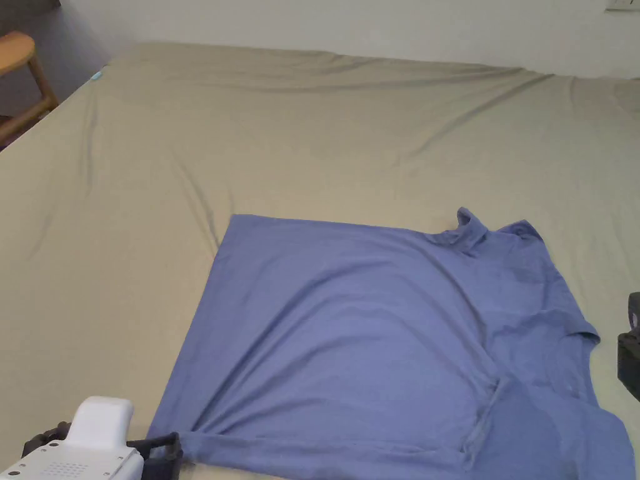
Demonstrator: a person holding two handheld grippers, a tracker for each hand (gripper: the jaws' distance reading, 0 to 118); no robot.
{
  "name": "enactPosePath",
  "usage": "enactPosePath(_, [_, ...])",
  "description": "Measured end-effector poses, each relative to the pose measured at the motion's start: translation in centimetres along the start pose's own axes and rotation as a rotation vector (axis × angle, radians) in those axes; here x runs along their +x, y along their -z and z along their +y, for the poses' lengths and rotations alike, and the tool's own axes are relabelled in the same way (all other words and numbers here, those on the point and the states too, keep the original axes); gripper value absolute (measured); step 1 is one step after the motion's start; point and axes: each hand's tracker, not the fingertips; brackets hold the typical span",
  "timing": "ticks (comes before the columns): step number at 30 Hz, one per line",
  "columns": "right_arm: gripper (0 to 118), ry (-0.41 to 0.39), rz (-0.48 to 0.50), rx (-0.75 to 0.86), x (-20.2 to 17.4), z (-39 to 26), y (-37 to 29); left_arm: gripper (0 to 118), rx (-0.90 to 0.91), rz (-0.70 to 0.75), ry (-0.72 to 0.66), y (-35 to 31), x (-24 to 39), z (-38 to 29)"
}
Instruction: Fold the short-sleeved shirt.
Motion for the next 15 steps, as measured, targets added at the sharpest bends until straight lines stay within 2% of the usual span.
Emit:
enactPosePath(5, [2, 0.056, 0.000, -0.059, 0.2, -0.9, 0.6, 106, -0.049, -0.003, -0.012, 1.8, 1.3, -1.5])
enactPosePath(7, [2, 0.063, 0.002, -0.074, 0.2, -1.0, 0.8, 99, -0.057, 0.012, 0.004, 2.7, 1.8, -1.5])
enactPosePath(9, [2, 0.074, 0.007, -0.085, 0.2, -0.9, 0.7, 83, -0.066, 0.021, 0.017, 3.3, 2.1, -1.3])
enactPosePath(11, [2, 0.076, 0.010, -0.087, 0.1, -0.8, 0.6, 43, -0.068, 0.010, 0.016, 3.7, 2.2, -1.2])
enactPosePath(13, [2, 0.071, 0.007, -0.089, 0.1, -0.7, 0.4, 7, -0.109, -0.064, 0.015, 4.3, 2.6, -1.2])
enactPosePath(15, [2, 0.070, 0.006, -0.096, 0.1, -0.7, 0.4, 4, -0.087, -0.048, 0.019, 3.9, 3.1, -1.0])
